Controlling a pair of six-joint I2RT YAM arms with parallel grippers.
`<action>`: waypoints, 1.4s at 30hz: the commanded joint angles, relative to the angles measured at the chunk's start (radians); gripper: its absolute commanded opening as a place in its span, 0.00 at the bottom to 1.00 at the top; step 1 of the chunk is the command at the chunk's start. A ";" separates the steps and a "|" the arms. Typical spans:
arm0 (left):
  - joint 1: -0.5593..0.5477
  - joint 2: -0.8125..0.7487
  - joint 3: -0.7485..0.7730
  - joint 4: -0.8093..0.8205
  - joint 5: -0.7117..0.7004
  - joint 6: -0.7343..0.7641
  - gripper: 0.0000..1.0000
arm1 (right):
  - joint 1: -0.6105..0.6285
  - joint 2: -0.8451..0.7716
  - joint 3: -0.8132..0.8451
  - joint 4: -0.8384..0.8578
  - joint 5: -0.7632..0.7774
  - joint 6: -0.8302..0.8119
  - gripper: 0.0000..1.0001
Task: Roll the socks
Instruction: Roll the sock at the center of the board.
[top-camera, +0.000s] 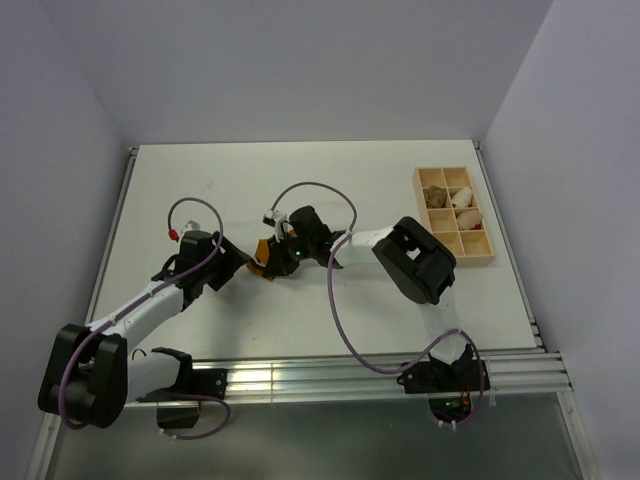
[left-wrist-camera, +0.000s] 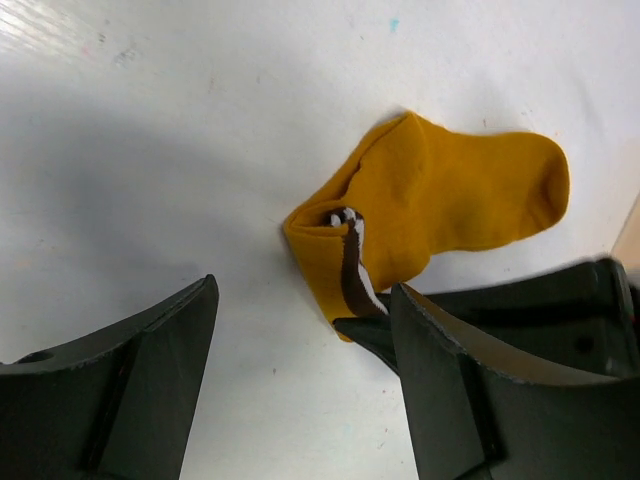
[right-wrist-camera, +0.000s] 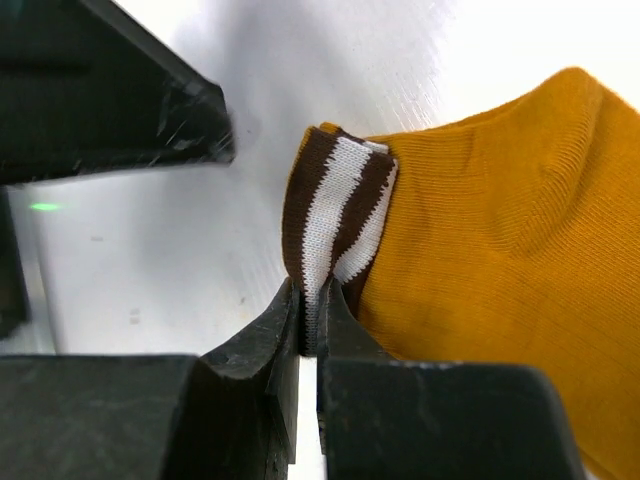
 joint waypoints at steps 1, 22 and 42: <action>0.003 0.004 -0.020 0.125 0.059 -0.002 0.74 | -0.035 0.093 0.019 -0.089 -0.175 0.120 0.00; -0.056 0.168 -0.003 0.196 0.074 -0.023 0.61 | -0.119 0.216 0.045 0.015 -0.350 0.427 0.00; -0.061 0.235 -0.026 0.243 0.022 -0.054 0.35 | -0.119 0.234 0.056 0.011 -0.356 0.446 0.00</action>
